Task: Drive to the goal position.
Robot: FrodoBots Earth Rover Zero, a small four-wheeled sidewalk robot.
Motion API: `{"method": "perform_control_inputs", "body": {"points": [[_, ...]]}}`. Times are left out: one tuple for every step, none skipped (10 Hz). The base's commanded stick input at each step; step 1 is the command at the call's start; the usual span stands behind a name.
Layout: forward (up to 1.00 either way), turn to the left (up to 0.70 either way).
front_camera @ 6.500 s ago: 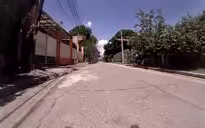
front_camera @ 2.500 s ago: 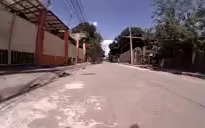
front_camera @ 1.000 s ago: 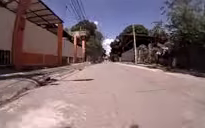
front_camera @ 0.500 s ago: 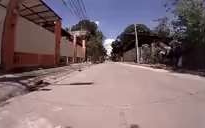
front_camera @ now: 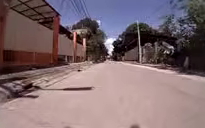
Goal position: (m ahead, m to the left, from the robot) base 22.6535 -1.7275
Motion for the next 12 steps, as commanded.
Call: {"method": "perform_control_inputs", "body": {"points": [[1.00, 0.27], [1.00, 0.27], [1.00, 0.22], [1.00, 0.00], [1.00, 0.00], [1.00, 0.00], [1.00, 0.00], [1.00, 0.00], [1.00, 0.00], [0.85, 0.00], [0.00, 0.00], [0.00, 0.00]]}}
